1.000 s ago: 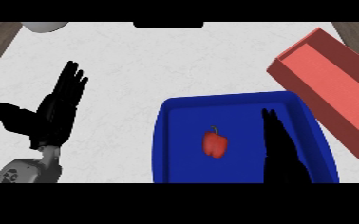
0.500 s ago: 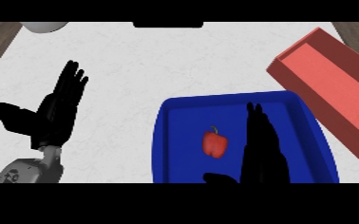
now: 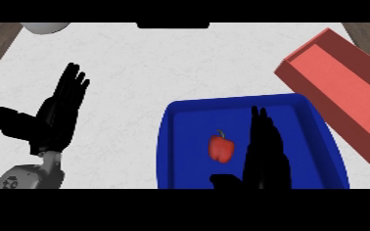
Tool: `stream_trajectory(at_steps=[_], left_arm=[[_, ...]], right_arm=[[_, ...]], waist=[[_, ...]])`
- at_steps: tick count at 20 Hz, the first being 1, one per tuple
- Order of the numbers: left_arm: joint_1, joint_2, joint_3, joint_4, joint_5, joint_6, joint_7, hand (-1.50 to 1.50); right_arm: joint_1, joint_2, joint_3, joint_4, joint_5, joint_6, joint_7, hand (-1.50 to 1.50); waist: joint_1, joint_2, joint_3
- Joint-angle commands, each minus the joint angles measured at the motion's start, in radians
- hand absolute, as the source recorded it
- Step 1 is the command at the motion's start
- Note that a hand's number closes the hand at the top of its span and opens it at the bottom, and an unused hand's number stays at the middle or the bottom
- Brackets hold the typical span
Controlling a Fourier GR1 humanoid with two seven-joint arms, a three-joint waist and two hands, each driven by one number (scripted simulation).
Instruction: Pick the bell pepper from the tray and place it in the cardboard box
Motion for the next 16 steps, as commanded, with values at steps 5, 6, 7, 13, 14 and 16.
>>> stream_trajectory(at_steps=[5, 6, 7, 13, 14, 16], left_arm=[[-0.045, -0.026, 0.016, 0.019, -0.022, -0.01, 0.026, 0.0], [0.041, -0.015, 0.008, -0.017, -0.019, -0.043, -0.001, 0.0], [-0.038, -0.026, 0.017, 0.021, -0.033, -0.01, 0.038, 0.0], [-0.016, -0.073, 0.017, 0.039, -0.056, -0.025, -0.009, 0.0], [0.06, -0.038, 0.044, 0.013, -0.039, -0.076, -0.045, 0.0], [0.017, -0.056, 0.041, 0.019, -0.052, -0.049, -0.004, 0.0]], right_arm=[[-0.092, 0.012, -0.024, 0.085, -0.033, -0.014, 0.182, -1.5], [-0.062, 0.012, -0.08, 0.089, -0.052, -0.009, 0.114, -1.5], [-0.022, 0.012, 0.006, 0.115, -0.011, -0.076, 0.149, -1.5], [-0.075, 0.012, -0.047, 0.18, -0.068, -0.095, 0.11, -1.5], [-0.027, 0.012, -0.003, 0.117, -0.055, -0.07, 0.136, -1.5], [-0.084, 0.012, -0.018, 0.163, -0.059, -0.074, 0.159, -1.5]], waist=[[0.001, 0.002, 0.0], [0.004, 0.001, 0.0], [-0.002, 0.001, 0.001], [-0.001, 0.002, 0.0], [0.001, 0.0, 0.0], [0.002, 0.001, 0.0]])
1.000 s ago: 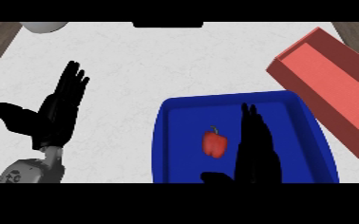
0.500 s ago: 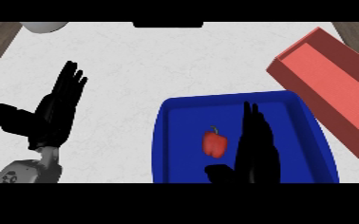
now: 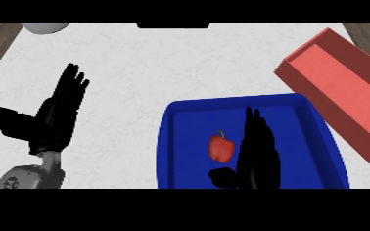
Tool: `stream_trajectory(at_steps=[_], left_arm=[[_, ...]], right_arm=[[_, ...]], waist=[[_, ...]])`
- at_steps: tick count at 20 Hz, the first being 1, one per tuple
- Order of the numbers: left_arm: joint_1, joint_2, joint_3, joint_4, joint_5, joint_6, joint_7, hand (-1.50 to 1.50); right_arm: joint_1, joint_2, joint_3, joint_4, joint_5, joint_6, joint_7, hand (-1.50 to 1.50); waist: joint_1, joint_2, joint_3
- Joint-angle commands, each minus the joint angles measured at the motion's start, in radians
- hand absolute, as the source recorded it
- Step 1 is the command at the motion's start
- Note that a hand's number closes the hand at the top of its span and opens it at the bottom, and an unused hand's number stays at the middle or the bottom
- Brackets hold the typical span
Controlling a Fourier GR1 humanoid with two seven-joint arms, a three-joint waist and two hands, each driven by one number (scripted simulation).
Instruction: Pick the bell pepper from the tray and place it in the cardboard box
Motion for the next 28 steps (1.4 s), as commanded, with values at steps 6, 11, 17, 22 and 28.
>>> stream_trajectory(at_steps=[6, 11, 17, 22, 28], left_arm=[[-0.008, -0.023, 0.021, -0.025, -0.017, -0.009, 0.039, 0.0], [0.033, -0.056, 0.006, -0.033, -0.051, -0.014, 0.009, 0.0], [0.022, -0.061, 0.017, -0.048, -0.075, -0.019, 0.05, 0.0], [-0.006, -0.093, 0.06, 0.029, -0.093, -0.06, -0.01, 0.0], [-0.06, -0.079, 0.114, 0.106, -0.066, -0.116, -0.005, 0.0]], right_arm=[[-0.035, 0.008, -0.052, 0.06, -0.064, -0.053, 0.086, -1.5], [0.016, 0.008, 0.033, 0.041, 0.002, -0.07, 0.134, -1.5], [-0.025, 0.008, 0.058, 0.148, -0.005, -0.155, 0.137, -1.5], [0.006, -0.01, -0.018, 0.154, 0.022, -0.067, -0.035, 1.5], [-0.041, 0.006, -0.027, 0.184, 0.104, -0.046, -0.015, 1.5]], waist=[[0.0, 0.0, 0.0], [-0.001, -0.001, 0.0], [0.003, -0.001, 0.0], [-0.004, 0.0, 0.0], [-0.006, 0.001, 0.0]])
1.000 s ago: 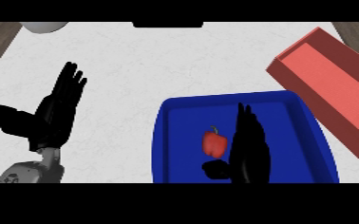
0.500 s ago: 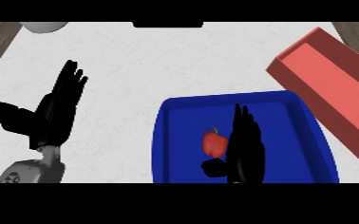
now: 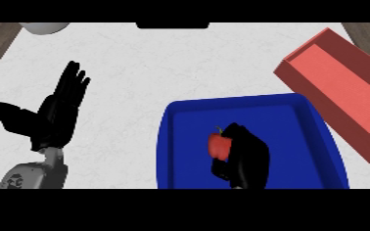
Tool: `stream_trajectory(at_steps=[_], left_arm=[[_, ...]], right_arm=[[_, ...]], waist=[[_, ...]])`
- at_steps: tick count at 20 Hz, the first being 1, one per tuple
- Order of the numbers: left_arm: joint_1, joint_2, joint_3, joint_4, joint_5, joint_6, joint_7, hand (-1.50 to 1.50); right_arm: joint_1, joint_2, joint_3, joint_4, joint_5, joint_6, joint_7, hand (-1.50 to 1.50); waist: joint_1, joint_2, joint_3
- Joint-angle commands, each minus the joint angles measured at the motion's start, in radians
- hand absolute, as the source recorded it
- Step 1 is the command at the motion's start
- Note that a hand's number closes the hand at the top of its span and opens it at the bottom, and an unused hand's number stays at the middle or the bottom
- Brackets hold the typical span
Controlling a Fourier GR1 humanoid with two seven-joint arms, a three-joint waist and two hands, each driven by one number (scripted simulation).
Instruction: Pick the bell pepper from the tray and place it in the cardboard box
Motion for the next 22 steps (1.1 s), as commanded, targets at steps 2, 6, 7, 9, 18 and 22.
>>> stream_trajectory(at_steps=[2, 6, 7, 9, 18, 22], left_arm=[[-0.021, -0.013, 0.02, -0.009, -0.016, -0.004, 0.023, 0.0], [0.018, -0.012, -0.022, -0.021, -0.024, -0.012, 0.013, 0.0], [0.007, -0.015, -0.019, -0.018, -0.021, -0.014, 0.006, 0.0], [-0.003, -0.015, -0.006, -0.017, -0.013, -0.012, 0.004, 0.0], [0.016, -0.002, 0.027, -0.023, -0.012, -0.021, 0.004, 0.0], [0.078, -0.038, -0.01, -0.057, -0.05, 0.007, -0.015, 0.0]], right_arm=[[0.002, 0.003, -0.037, -0.025, 0.069, 0.04, 0.054, 1.5], [0.044, -0.113, 0.285, -0.086, -0.058, 0.163, -0.305, 1.5], [0.031, -0.132, 0.347, -0.072, -0.072, 0.177, -0.376, 1.5], [0.038, -0.196, 0.438, -0.136, -0.102, 0.222, -0.481, 1.5], [0.038, -0.486, 0.468, -0.651, -0.048, 0.37, -0.58, 1.5], [0.121, -0.545, 0.474, -0.874, -0.037, 0.387, -0.539, 1.5]], waist=[[-0.001, 0.0, 0.0], [0.024, -0.004, 0.0], [0.041, 0.0, 0.0], [0.037, -0.003, 0.0], [-0.009, -0.003, -0.001], [-0.016, -0.006, 0.0]])
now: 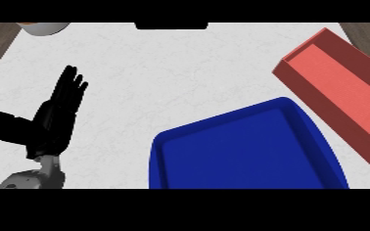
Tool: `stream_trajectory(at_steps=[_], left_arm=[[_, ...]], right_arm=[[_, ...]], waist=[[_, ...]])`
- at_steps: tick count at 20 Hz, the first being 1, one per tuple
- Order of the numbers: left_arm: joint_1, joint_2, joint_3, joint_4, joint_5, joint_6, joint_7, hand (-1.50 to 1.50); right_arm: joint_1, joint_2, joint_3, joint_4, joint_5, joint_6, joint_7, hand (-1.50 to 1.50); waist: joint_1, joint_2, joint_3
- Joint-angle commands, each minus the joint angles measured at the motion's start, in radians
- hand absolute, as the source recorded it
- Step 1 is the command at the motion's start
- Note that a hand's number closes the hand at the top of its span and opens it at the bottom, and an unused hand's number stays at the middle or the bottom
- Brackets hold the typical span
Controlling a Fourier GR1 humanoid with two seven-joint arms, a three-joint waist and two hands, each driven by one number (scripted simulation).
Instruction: Pick the bell pepper from the tray and place it in the cardboard box
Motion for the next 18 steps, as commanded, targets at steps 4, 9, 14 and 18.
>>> stream_trajectory(at_steps=[4, 9, 14, 18], left_arm=[[0.009, -0.014, 0.006, 0.0, 0.0, 0.002, -0.007, 0.0], [0.011, -0.013, 0.017, 0.045, -0.011, -0.01, -0.046, 0.0], [-0.055, 0.005, 0.016, 0.0, -0.007, 0.003, 0.043, 0.0], [0.029, 0.003, 0.025, 0.005, 0.013, -0.047, -0.029, 0.0]], right_arm=[[0.089, 0.033, -0.078, -0.319, -0.041, -0.038, 0.081, 1.5], [0.044, 0.089, -0.251, -0.388, -0.059, 0.007, 0.161, 1.5], [-0.033, 0.133, -0.48, -0.369, -0.164, 0.064, 0.173, 1.5], [-0.03, 0.156, -0.643, -0.287, -0.259, 0.104, 0.122, 1.5]], waist=[[-0.013, 0.001, 0.001], [-0.009, 0.006, -0.001], [0.0, 0.011, 0.001], [0.011, 0.01, 0.001]])
